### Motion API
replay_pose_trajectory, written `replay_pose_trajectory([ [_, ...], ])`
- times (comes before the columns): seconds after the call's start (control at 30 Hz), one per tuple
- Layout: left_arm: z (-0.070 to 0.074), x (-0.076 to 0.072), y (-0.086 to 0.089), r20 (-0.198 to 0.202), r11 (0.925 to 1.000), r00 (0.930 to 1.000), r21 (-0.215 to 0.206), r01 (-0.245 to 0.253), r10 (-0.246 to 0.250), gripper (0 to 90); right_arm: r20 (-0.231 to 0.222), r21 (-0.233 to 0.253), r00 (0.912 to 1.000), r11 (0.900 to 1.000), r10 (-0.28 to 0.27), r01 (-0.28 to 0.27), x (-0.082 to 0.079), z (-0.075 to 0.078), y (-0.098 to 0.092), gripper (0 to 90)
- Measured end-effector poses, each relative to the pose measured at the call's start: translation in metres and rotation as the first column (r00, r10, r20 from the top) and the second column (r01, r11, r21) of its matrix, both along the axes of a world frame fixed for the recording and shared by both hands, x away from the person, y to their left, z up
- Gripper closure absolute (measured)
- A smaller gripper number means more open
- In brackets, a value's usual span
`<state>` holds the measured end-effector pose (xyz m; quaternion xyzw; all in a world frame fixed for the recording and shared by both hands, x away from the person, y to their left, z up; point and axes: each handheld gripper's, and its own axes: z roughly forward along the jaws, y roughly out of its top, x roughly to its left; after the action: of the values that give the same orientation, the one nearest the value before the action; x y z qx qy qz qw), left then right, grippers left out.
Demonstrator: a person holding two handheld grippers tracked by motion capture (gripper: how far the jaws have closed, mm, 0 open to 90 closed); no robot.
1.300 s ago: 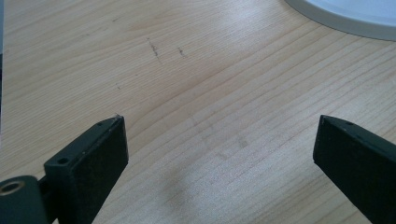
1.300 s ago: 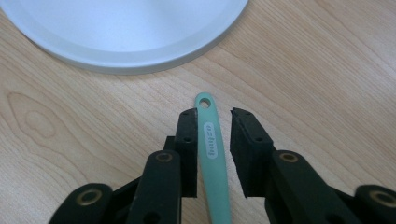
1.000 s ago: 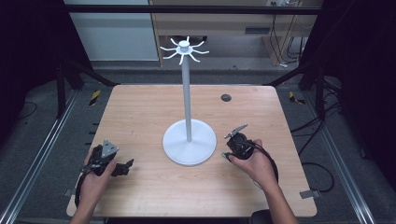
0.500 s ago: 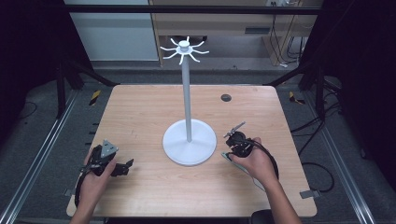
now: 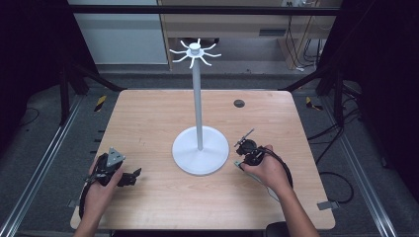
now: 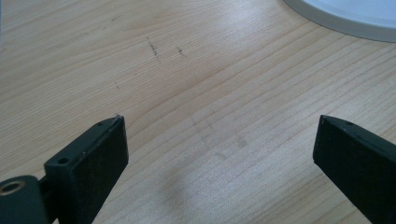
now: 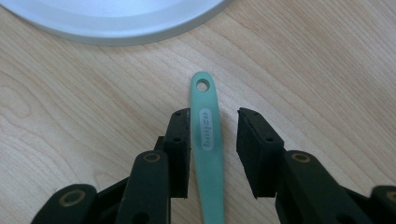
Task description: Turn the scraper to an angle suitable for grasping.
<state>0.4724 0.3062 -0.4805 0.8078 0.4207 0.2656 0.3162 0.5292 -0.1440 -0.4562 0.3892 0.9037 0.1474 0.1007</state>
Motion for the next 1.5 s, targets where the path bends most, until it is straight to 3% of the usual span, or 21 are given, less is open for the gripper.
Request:
replay_pose_trajectory([
  [0.57, -0.001, 0.000, -0.002, -0.007, 1.0000, 0.9999, 0.002, 0.009, -0.009, 3.1, -0.049, -0.042, 0.9988, 0.999, 0.005, -0.007, 0.008, -0.008, 0.006, 68.0],
  [0.87, -0.001, 0.000, -0.002, -0.009, 0.9999, 0.9999, 0.004, 0.012, -0.011, 3.2, -0.075, -0.032, 0.9972, 0.999, 0.003, -0.006, 0.010, -0.010, 0.008, 72.9],
  [1.13, -0.001, -0.001, -0.003, -0.011, 0.9999, 0.9998, 0.006, 0.015, -0.015, 3.4, -0.072, -0.029, 0.9972, 0.999, 0.022, -0.024, 0.010, -0.011, 0.006, 74.0],
  [1.17, -0.001, 0.000, -0.003, -0.009, 0.9999, 0.9999, 0.004, 0.013, -0.013, 3.4, -0.088, -0.023, 0.9961, 1.000, -0.001, -0.001, 0.010, -0.010, 0.008, 74.0],
  [1.3, -0.001, 0.000, -0.002, -0.009, 0.9999, 0.9999, 0.004, 0.013, -0.013, 3.4, -0.067, -0.030, 0.9976, 0.999, 0.017, -0.019, 0.010, -0.010, 0.007, 74.3],
  [1.5, -0.001, 0.000, -0.002, -0.010, 0.9999, 0.9999, 0.004, 0.013, -0.013, 3.5, -0.015, 0.032, 0.9999, 0.999, -0.004, 0.005, 0.005, 0.004, 0.001, 74.4],
])
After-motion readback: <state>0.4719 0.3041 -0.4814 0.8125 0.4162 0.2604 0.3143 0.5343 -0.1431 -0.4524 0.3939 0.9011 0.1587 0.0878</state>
